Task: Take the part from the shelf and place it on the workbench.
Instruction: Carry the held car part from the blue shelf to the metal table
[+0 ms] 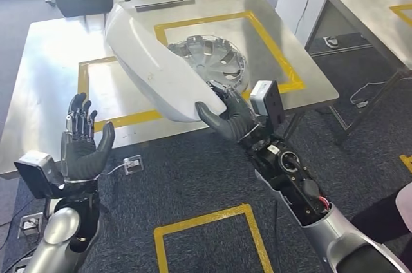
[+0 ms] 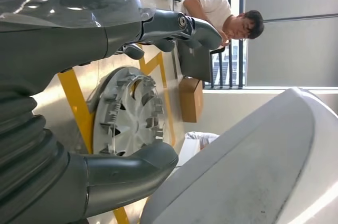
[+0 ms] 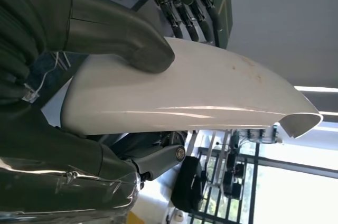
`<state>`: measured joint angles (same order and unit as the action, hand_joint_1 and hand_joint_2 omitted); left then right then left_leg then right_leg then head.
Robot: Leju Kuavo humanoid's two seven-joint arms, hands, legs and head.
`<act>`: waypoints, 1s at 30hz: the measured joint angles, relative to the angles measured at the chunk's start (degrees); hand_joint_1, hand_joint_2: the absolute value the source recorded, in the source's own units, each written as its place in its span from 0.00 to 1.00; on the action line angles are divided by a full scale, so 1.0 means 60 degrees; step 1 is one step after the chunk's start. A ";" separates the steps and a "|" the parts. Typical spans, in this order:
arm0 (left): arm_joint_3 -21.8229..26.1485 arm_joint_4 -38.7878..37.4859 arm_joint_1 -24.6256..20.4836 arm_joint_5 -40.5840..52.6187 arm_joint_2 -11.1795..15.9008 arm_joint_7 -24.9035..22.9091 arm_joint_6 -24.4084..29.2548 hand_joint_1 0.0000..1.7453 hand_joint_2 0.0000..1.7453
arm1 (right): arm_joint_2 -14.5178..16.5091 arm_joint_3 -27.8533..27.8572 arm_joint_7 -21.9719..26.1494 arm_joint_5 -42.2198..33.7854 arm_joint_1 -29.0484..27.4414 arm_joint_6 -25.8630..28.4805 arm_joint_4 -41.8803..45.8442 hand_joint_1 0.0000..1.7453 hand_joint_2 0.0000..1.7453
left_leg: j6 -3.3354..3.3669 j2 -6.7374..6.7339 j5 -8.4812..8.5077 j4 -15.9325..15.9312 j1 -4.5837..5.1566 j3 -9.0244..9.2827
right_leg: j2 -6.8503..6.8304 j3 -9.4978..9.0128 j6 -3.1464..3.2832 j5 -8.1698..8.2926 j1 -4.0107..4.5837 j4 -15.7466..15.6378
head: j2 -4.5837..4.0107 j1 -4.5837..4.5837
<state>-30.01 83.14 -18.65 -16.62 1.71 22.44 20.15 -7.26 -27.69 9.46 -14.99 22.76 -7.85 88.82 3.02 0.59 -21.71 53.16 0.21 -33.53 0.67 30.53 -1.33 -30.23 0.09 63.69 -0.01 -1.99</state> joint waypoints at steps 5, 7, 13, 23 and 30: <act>0.0000 -0.0004 0.0084 0.0011 -0.0001 0.0005 -0.0006 0.00 1.00 | 0.0000 -0.0025 0.0005 0.0035 -0.0062 -0.0004 -0.0055 1.00 1.00 | -0.0104 0.0025 -0.0505 0.0023 -0.0018 0.0620 | -0.0054 0.0991 -0.0170 -0.0437 -0.0216 0.0086 | 0.0002 -0.0181; 0.0000 -0.0011 0.0099 0.0016 -0.0002 0.0014 -0.0034 0.00 1.00 | 0.0000 -0.0028 0.0016 0.0080 -0.0060 -0.0005 -0.0095 1.00 1.00 | -0.0193 0.0039 -0.0736 0.0038 -0.0026 0.0857 | -0.0084 0.0862 -0.0168 0.0792 -0.0238 -0.1070 | 0.0002 -0.0236; 0.0000 -0.0024 0.0066 0.0024 -0.0033 0.0059 -0.0173 0.00 1.00 | 0.0027 -0.0029 0.0033 0.0171 0.0163 0.0002 -0.0141 1.00 1.00 | -0.0514 0.0007 -0.0922 0.0688 -0.0113 0.0621 | -0.0055 0.0543 0.0208 0.1471 -0.0099 -0.1669 | 0.0002 -0.0171; -0.0001 -0.0025 0.0039 0.0036 -0.0069 0.0018 -0.0193 0.00 1.00 | 0.0043 -0.0081 -0.0029 0.0501 0.0424 -0.0073 -0.0233 1.00 1.00 | -0.0487 -0.0043 0.0119 0.0483 -0.0085 -0.0657 | -0.0018 -0.0166 0.0247 0.0822 -0.0074 -0.1692 | 0.0001 0.0131; 0.0000 -0.0036 -0.0104 0.0035 -0.0273 0.0003 -0.0402 0.00 1.00 | 0.0044 -0.0142 0.0057 0.0824 0.0931 -0.0092 -0.0578 1.00 1.00 | -0.0235 -0.0023 0.0064 0.0069 -0.0120 -0.0259 | -0.0042 0.0322 -0.0115 0.0046 -0.0088 -0.0525 | 0.0002 0.0022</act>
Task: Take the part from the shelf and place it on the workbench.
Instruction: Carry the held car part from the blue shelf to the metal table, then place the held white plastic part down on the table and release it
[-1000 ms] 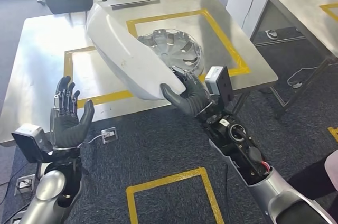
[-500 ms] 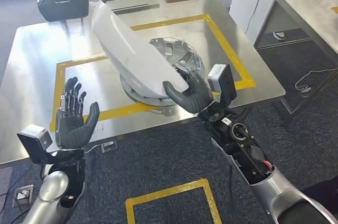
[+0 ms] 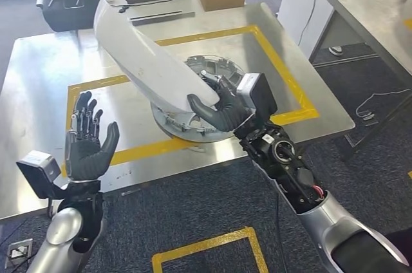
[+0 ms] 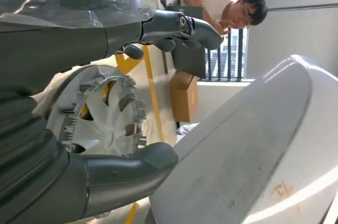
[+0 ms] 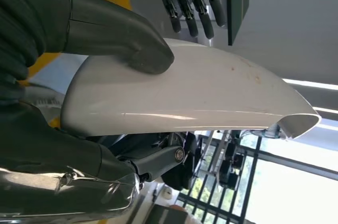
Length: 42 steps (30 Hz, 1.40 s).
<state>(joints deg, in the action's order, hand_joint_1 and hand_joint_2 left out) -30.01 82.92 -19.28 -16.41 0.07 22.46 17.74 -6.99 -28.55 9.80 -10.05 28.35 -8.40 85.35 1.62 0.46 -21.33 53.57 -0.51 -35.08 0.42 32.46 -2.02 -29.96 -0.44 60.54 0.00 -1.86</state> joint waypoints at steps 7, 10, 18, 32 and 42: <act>-0.0002 -0.0097 -0.0096 0.0021 -0.0167 -0.0009 -0.0056 0.00 1.00 | 0.0147 -0.0170 0.0365 0.0442 0.0606 -0.0113 -0.0969 1.00 1.00 | -0.0039 0.0071 -0.0476 0.0042 0.0018 0.0529 | -0.0012 0.0755 -0.0073 0.1120 -0.0045 0.0035 | -0.0001 -0.0273; -0.0004 -0.0147 -0.0186 0.0047 -0.0219 -0.0006 -0.0064 0.00 1.00 | 0.0325 -0.0253 0.0655 0.0692 0.1076 -0.0197 -0.1632 1.00 1.00 | -0.0132 0.0086 -0.0594 0.0107 0.0064 0.0529 | 0.0006 0.0305 0.0023 0.1420 0.0008 -0.0913 | -0.0002 -0.0313; -0.0004 -0.0274 -0.0379 0.0108 -0.0278 0.0076 -0.0071 0.00 1.00 | 0.0912 -0.0425 0.1295 0.1183 0.2000 -0.0228 -0.3533 1.00 1.00 | -0.0125 0.0046 -0.0590 0.0010 0.0085 0.0527 | 0.0063 0.0284 0.0104 0.1252 0.0009 -0.1042 | 0.0000 -0.0104; 0.0029 -0.0107 -0.0022 0.0626 0.0209 -0.0044 0.0945 0.00 1.00 | 0.1665 -0.0605 0.2008 0.1897 0.3387 0.0002 -0.6736 1.00 1.00 | -0.0211 0.0057 -0.0547 -0.0028 0.0086 0.0544 | 0.0019 0.0258 0.0198 0.1263 0.0000 -0.1041 | 0.0000 0.0020; 0.0383 0.0997 0.0620 0.0765 0.0813 -0.0593 0.1063 0.00 1.00 | 0.1754 -0.0663 0.1936 0.2403 0.3606 0.0167 -0.8007 1.00 1.00 | -0.0209 0.0072 -0.0548 -0.0023 0.0093 0.0544 | 0.0005 0.0235 0.0195 0.1265 -0.0016 -0.1068 | 0.0000 0.0017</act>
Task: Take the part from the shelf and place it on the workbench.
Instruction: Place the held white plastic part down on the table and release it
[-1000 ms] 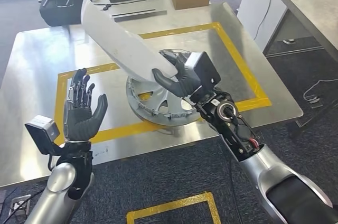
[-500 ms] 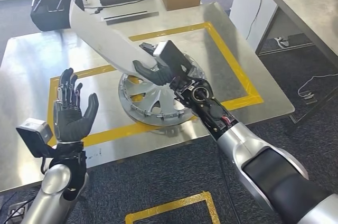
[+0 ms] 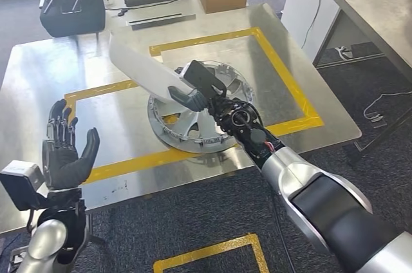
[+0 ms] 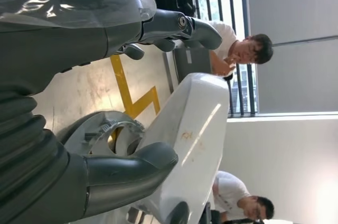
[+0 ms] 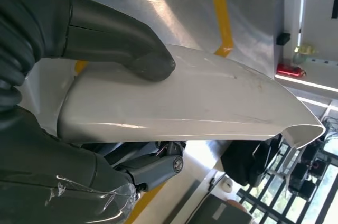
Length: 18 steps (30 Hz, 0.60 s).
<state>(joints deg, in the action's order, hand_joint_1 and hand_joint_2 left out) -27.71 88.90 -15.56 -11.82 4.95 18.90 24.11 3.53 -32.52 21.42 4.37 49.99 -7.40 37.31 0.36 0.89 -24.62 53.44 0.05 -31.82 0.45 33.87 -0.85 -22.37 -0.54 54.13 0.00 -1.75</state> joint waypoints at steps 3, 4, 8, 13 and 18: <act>0.0107 0.0287 0.0077 0.0009 0.0115 -0.0066 -0.0078 0.00 1.00 | 0.0076 -0.0019 0.0034 0.0117 0.0097 -0.0003 -0.0317 1.00 1.00 | 0.0000 0.0002 0.0000 0.0001 0.0000 0.0000 | -0.0005 -0.0001 -0.0002 0.0001 -0.0003 -0.0003 | 0.0000 0.0003; 0.0125 0.0361 0.0085 0.0016 0.0136 -0.0076 -0.0136 0.00 1.00 | 0.0114 -0.0026 0.0042 0.0194 0.0130 -0.0022 -0.0428 1.00 1.00 | 0.0000 0.0002 0.0000 0.0001 0.0001 0.0000 | -0.0005 -0.0001 -0.0002 0.0002 -0.0003 -0.0004 | 0.0000 0.0004; 0.0214 0.0552 0.0078 0.0047 0.0155 -0.0079 -0.0322 0.00 1.00 | 0.0341 -0.0105 0.0047 0.0465 0.0205 -0.0079 -0.0846 1.00 1.00 | 0.0000 -0.0001 0.0000 0.0001 0.0001 0.0006 | 0.0000 -0.0002 -0.0003 0.0003 -0.0003 -0.0005 | 0.0000 0.0006; 0.0281 0.0646 0.0038 -0.0070 0.0133 0.0055 -0.0498 0.00 1.00 | 0.0615 -0.0231 -0.0046 0.0735 0.0275 -0.0182 -0.1248 1.00 1.00 | 0.0000 -0.0002 0.0000 0.0002 0.0000 0.0008 | 0.0002 -0.0001 -0.0003 0.0002 -0.0001 -0.0004 | 0.0000 0.0011; 0.0283 0.0648 -0.0085 -0.0165 0.0037 0.0128 -0.0613 0.00 1.00 | 0.0911 -0.0391 -0.0084 0.0878 0.0289 -0.0143 -0.1542 1.00 1.00 | 0.0000 -0.0007 0.0000 0.0002 0.0000 0.0010 | 0.0009 -0.0001 -0.0003 0.0002 -0.0001 -0.0005 | 0.0000 0.0016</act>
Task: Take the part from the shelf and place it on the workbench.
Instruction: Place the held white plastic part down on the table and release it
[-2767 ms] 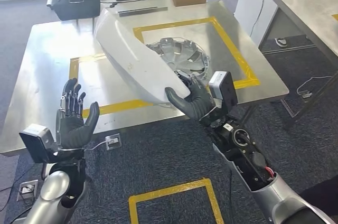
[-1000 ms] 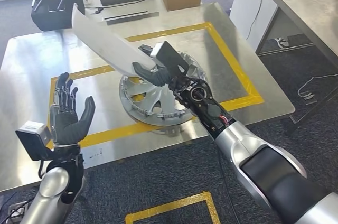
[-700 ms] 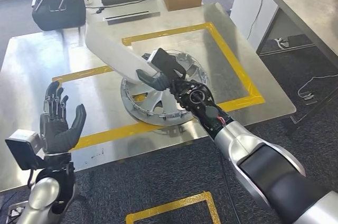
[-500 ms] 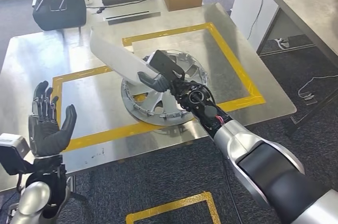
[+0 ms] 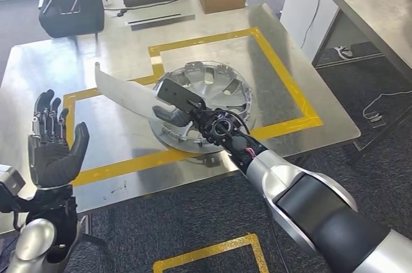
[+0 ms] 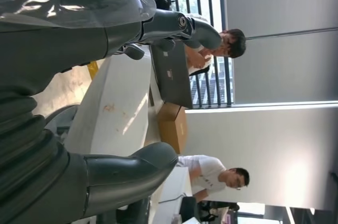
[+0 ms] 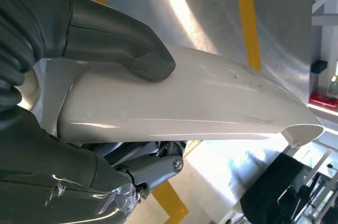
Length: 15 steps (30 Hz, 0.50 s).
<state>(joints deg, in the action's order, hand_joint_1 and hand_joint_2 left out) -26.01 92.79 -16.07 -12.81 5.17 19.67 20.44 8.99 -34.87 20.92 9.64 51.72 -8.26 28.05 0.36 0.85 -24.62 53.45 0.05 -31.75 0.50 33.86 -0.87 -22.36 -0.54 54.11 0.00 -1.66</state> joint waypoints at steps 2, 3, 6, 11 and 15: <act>0.0000 -0.0002 -0.0016 -0.0027 -0.0021 0.0025 -0.0015 0.00 1.00 | 0.0076 -0.0035 -0.0001 0.0013 0.0005 0.0003 -0.0091 1.00 1.00 | 0.0000 0.0000 0.0000 0.0000 0.0000 0.0000 | -0.0001 -0.0001 0.0000 0.0000 0.0000 0.0000 | 0.0000 -0.0003; 0.0000 -0.0002 -0.0024 -0.0052 -0.0030 0.0050 -0.0031 0.00 1.00 | 0.0114 -0.0050 -0.0003 0.0046 0.0010 -0.0002 -0.0140 1.00 1.00 | 0.0000 0.0000 0.0000 0.0000 0.0000 0.0000 | -0.0001 -0.0001 0.0000 0.0000 0.0000 0.0000 | 0.0000 -0.0004; 0.0000 -0.0006 -0.0071 -0.0194 -0.0065 0.0183 -0.0115 0.00 1.00 | 0.0254 -0.0110 -0.0058 0.0235 0.0033 -0.0069 -0.0278 1.00 1.00 | 0.0000 -0.0004 0.0000 0.0000 0.0000 0.0000 | 0.0002 0.0000 0.0000 0.0000 -0.0001 -0.0001 | 0.0000 -0.0006; -0.0003 -0.0092 -0.0256 -0.0412 -0.0189 0.0403 -0.0236 0.00 1.00 | 0.0679 -0.0309 -0.0213 0.0557 0.0053 -0.0112 -0.0475 1.00 1.00 | -0.0001 -0.0008 -0.0001 0.0000 0.0000 0.0000 | 0.0005 0.0004 0.0000 0.0000 0.0000 -0.0002 | 0.0000 -0.0007; -0.0004 -0.0182 -0.0374 -0.0466 -0.0280 0.0433 -0.0289 0.00 1.00 | 0.0942 -0.0422 -0.0287 0.0659 0.0056 -0.0061 -0.0601 1.00 1.00 | -0.0005 -0.0009 -0.0003 0.0000 0.0000 0.0000 | 0.0007 0.0004 0.0000 -0.0001 0.0000 -0.0003 | 0.0000 -0.0003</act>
<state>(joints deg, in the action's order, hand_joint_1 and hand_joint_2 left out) -26.03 91.70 -18.31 -15.61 3.49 22.27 18.70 14.64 -37.40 19.20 13.60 52.06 -8.62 24.45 0.33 0.79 -24.64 53.45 0.05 -31.76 0.55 33.89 -0.87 -22.36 -0.54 54.09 0.00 -1.67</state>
